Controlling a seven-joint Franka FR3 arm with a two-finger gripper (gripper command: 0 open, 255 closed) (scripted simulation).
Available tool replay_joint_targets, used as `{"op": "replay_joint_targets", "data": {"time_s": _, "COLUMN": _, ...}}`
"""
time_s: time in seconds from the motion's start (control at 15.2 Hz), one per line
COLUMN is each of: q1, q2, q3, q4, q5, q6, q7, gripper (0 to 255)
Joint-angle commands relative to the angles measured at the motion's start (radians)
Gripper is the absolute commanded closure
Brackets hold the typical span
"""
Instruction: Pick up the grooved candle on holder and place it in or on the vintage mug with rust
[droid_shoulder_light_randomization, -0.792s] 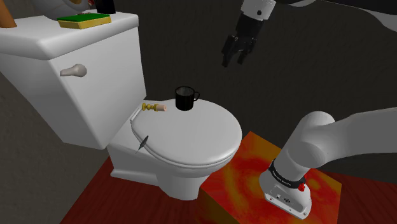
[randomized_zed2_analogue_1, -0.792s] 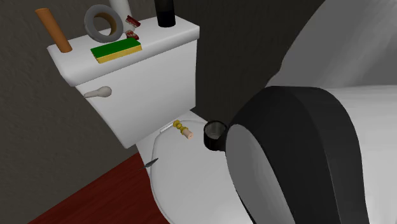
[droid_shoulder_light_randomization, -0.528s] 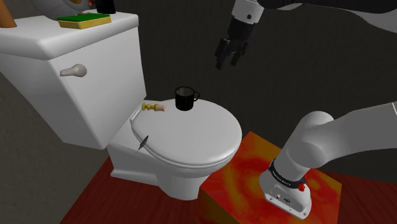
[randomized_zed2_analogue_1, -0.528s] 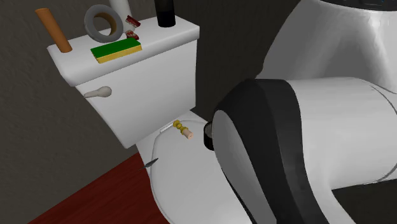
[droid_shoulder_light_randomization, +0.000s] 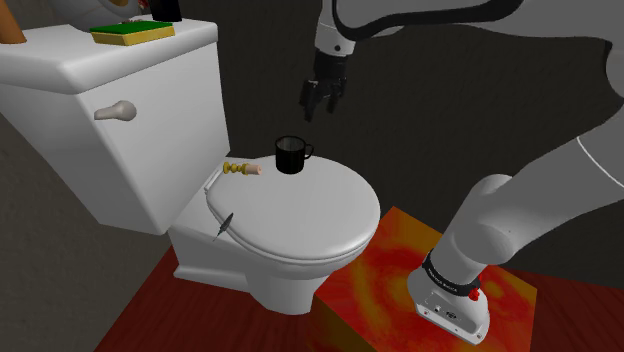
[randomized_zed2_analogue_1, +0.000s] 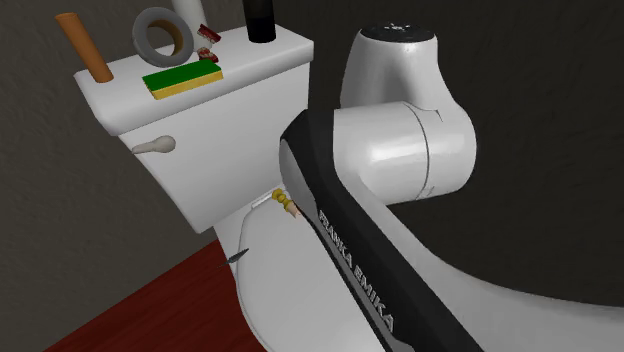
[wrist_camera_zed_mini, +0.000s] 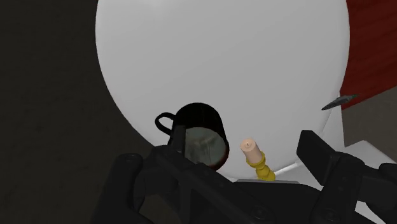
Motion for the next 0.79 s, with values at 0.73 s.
{"op": "replay_joint_targets", "data": {"time_s": 0.73, "q1": 0.046, "q2": 0.521, "q3": 0.076, "q4": 0.32, "q5": -0.113, "q6": 0.085, "q7": -0.007, "gripper": 0}}
